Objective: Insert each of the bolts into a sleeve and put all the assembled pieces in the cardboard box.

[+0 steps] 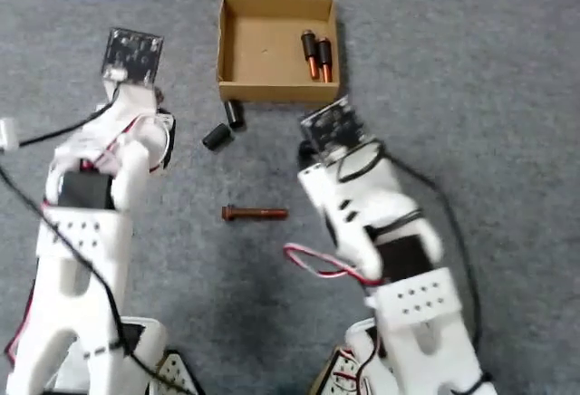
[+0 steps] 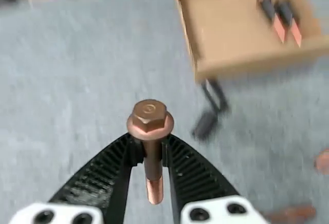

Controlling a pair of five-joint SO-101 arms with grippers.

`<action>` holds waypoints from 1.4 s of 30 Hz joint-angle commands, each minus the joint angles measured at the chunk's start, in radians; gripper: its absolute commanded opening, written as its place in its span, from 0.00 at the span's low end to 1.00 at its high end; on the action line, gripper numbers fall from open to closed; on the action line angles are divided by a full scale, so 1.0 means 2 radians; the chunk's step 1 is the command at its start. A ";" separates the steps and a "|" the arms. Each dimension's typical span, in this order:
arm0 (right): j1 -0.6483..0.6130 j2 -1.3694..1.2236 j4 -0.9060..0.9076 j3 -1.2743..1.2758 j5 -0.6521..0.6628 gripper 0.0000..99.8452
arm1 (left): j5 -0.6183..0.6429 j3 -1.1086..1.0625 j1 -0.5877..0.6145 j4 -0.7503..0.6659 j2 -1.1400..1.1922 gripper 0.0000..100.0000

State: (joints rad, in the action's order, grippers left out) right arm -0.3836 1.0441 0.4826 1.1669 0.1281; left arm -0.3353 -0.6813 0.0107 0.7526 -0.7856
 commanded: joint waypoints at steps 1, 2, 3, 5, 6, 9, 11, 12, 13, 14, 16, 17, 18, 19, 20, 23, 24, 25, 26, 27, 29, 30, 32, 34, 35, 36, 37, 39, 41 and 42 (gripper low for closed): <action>-0.037 0.013 -0.194 0.059 -0.082 0.00 | 0.005 -0.071 -0.002 -0.147 -0.072 0.02; -0.049 0.013 -0.225 0.073 -0.104 0.00 | 0.005 -0.092 -0.002 -0.176 -0.086 0.02; -0.059 0.013 -0.254 0.086 -0.120 0.00 | 0.006 -0.110 -0.002 -0.202 -0.096 0.02; -0.074 0.012 -0.303 0.115 -0.142 0.00 | 0.006 -0.138 -0.004 -0.241 -0.112 0.02; -0.082 0.012 -0.327 0.130 -0.145 0.00 | 0.006 -0.147 -0.004 -0.252 -0.115 0.02; -0.106 0.012 -0.381 0.178 -0.133 0.00 | 0.007 -0.143 -0.005 -0.258 -0.122 0.02; -0.116 0.012 -0.397 0.204 -0.131 0.00 | 0.008 -0.129 -0.006 -0.257 -0.122 0.02; -0.119 0.012 -0.400 0.212 -0.132 0.00 | 0.008 -0.123 -0.012 -0.257 -0.122 0.02; -0.119 0.012 -0.400 0.219 -0.132 0.00 | 0.015 -0.117 -0.021 -0.257 -0.122 0.02; -0.119 0.012 -0.402 0.225 -0.132 0.00 | 0.021 -0.114 -0.031 -0.257 -0.124 0.02; -0.119 0.012 -0.404 0.232 -0.132 0.00 | 0.030 -0.112 -0.055 -0.257 -0.135 0.02; -0.119 0.012 -0.404 0.234 -0.132 0.00 | 0.031 -0.114 -0.068 -0.257 -0.145 0.02; -0.119 0.012 -0.405 0.236 -0.132 0.00 | 0.031 -0.117 -0.077 -0.257 -0.155 0.02; -0.118 0.012 -0.410 0.237 -0.131 0.00 | 0.031 -0.118 -0.086 -0.256 -0.167 0.02; -0.117 0.012 -0.421 0.243 -0.130 0.00 | 0.031 -0.122 -0.092 -0.255 -0.179 0.02; -0.115 0.011 -0.463 0.259 -0.129 0.00 | 0.031 -0.128 -0.102 -0.236 -0.215 0.02; -0.111 0.011 -0.467 0.258 -0.129 0.00 | 0.031 -0.128 -0.102 -0.226 -0.226 0.02; -0.108 0.012 -0.473 0.258 -0.129 0.00 | 0.031 -0.127 -0.102 -0.218 -0.236 0.02; -0.106 0.012 -0.479 0.258 -0.129 0.00 | 0.031 -0.128 -0.102 -0.213 -0.245 0.02; -0.106 0.012 -0.482 0.258 -0.129 0.00 | 0.028 -0.129 -0.102 -0.208 -0.252 0.02; -0.106 0.012 -0.483 0.258 -0.129 0.00 | 0.028 -0.130 -0.102 -0.196 -0.258 0.02; -0.106 0.012 -0.484 0.258 -0.129 0.00 | 0.028 -0.130 -0.102 -0.189 -0.259 0.02; -0.105 0.012 -0.486 0.258 -0.128 0.00 | 0.030 -0.130 -0.103 -0.187 -0.263 0.02; -0.092 0.012 -0.493 0.258 -0.128 0.00 | 0.031 -0.127 -0.103 -0.190 -0.264 0.02; -0.082 0.012 -0.503 0.258 -0.128 0.00 | 0.031 -0.126 -0.103 -0.190 -0.264 0.02; -0.068 0.012 -0.516 0.258 -0.127 0.00 | 0.031 -0.126 -0.106 -0.190 -0.264 0.02; -0.055 0.012 -0.529 0.258 -0.120 0.00 | 0.031 -0.126 -0.114 -0.190 -0.264 0.02; -0.042 0.012 -0.544 0.258 -0.091 0.00 | 0.030 -0.127 -0.133 -0.190 -0.264 0.02; -0.041 0.013 -0.553 0.258 -0.077 0.00 | 0.029 -0.127 -0.151 -0.190 -0.264 0.02; -0.042 0.013 -0.559 0.258 -0.078 0.00 | 0.029 -0.126 -0.157 -0.190 -0.264 0.02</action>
State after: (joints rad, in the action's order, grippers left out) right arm -0.4956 1.0457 -0.5854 1.6840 -0.0499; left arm -0.2800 -0.9759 -0.2578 0.3767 -1.2950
